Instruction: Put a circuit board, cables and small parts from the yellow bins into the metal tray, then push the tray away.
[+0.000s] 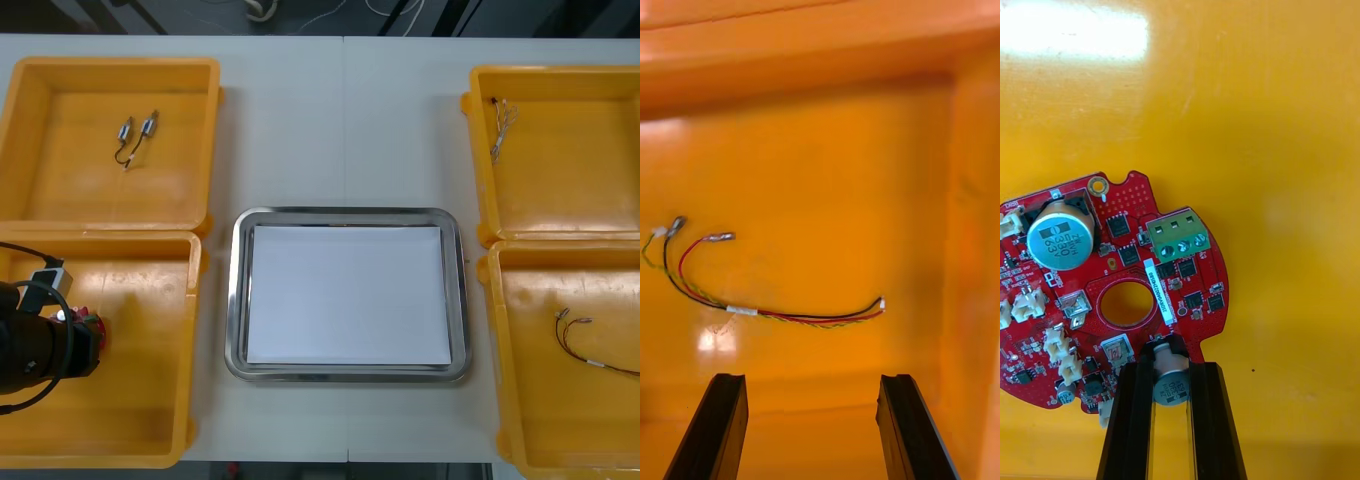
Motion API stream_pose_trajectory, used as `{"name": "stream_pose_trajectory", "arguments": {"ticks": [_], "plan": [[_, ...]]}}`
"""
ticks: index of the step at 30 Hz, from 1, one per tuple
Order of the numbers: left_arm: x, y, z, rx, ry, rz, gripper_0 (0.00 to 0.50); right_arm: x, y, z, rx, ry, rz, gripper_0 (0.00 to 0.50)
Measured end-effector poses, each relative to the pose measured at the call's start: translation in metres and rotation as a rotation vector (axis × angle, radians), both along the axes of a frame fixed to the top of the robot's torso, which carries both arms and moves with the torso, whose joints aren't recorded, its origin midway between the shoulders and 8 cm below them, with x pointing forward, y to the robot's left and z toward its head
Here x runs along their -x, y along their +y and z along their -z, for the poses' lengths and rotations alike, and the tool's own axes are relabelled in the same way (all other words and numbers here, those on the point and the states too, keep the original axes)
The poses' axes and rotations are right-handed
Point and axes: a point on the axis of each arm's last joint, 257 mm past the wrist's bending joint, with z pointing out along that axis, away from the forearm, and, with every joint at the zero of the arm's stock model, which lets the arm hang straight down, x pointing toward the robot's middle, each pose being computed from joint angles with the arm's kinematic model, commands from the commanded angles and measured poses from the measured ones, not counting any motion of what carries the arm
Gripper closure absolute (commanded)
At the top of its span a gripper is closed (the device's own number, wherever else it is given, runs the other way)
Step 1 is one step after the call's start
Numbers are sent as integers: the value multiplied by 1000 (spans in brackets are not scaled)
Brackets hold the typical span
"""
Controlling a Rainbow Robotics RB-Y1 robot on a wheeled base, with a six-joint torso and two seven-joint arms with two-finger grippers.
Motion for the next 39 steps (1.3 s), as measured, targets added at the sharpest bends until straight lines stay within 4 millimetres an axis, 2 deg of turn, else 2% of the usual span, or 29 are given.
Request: {"name": "stream_pose_trajectory", "arguments": {"ticks": [4,16,17,18,21,29,39], "plan": [[0,-1,0,3,1,1,500,-4,13,5,81,22,-218,0],[2,-3,3,17,-2,1,488,-10,43,20,131,41,-471,0],[3,-3,3,19,-3,1,430,-10,45,22,128,40,-476,0],[3,-3,4,20,-4,1,318,-10,48,24,126,39,-482,0],[4,-3,5,22,-3,0,104,-12,55,29,120,35,-502,0],[4,-3,5,22,-2,-1,54,-25,67,36,119,-38,-542,0],[4,-3,4,20,-4,1,23,-18,62,55,126,-75,-541,0]]}}
